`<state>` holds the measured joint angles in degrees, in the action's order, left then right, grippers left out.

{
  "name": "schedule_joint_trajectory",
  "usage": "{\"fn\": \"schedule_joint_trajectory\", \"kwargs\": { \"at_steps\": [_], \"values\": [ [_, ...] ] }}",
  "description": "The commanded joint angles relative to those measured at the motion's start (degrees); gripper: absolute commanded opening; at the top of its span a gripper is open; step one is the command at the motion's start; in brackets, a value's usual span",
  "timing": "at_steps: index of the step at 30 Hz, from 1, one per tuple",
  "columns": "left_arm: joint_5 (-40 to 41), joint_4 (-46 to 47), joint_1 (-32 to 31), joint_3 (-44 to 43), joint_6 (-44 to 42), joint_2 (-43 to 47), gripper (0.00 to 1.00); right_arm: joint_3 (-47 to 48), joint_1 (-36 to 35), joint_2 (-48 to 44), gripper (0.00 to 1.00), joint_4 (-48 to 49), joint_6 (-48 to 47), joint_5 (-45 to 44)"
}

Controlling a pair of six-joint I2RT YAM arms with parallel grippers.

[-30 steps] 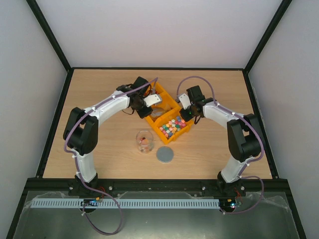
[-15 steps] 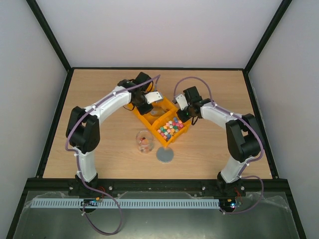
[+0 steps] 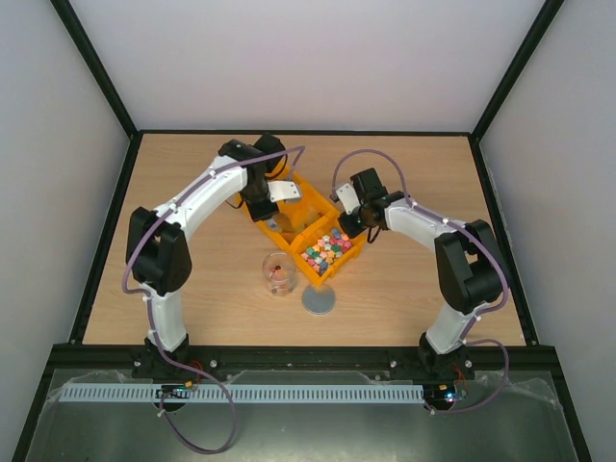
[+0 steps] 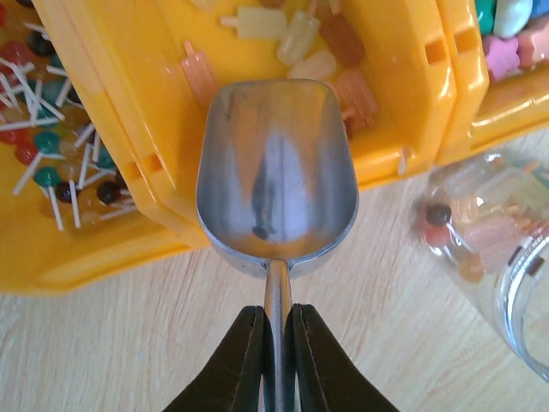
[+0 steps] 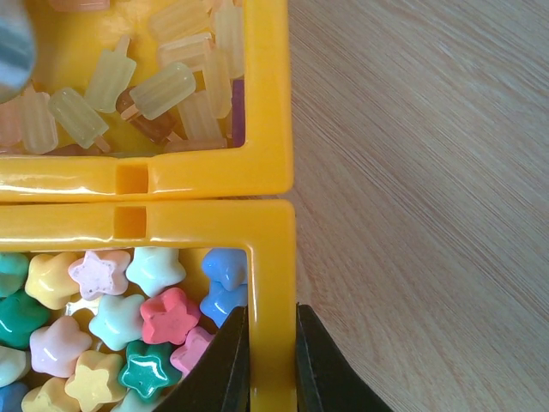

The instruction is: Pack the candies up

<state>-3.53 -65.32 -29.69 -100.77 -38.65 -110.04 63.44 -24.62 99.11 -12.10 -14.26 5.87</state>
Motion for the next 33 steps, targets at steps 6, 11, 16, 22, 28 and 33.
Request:
{"fn": "schedule_joint_trajectory", "kwargs": {
  "at_steps": [6,11,16,22,28,33],
  "values": [
    [4.9,-8.9,-2.6,-7.5,-0.2,-4.6,0.02,-0.2,0.0,0.1,0.01,0.4,2.8,-3.4],
    [6.5,-9.0,-4.2,-6.6,0.6,-7.4,0.02,-0.3,-0.1,0.2,0.01,0.5,3.1,-3.5],
    [3.5,-8.8,-4.7,-8.8,1.0,-10.3,0.02,-0.5,-0.1,-0.1,0.01,0.8,3.4,-2.9],
    [-4.4,-4.6,-5.0,-9.3,2.8,-12.9,0.02,-0.3,-0.1,0.2,0.01,0.9,4.1,-1.5],
    [-6.8,4.8,-4.9,-2.1,7.8,-12.5,0.02,-1.3,-0.1,-0.6,0.01,1.3,3.3,-0.5],
    [-10.7,19.3,-4.1,11.1,15.3,-8.3,0.02,-2.0,-0.1,-1.0,0.01,1.8,3.0,1.5]
  ]
}}
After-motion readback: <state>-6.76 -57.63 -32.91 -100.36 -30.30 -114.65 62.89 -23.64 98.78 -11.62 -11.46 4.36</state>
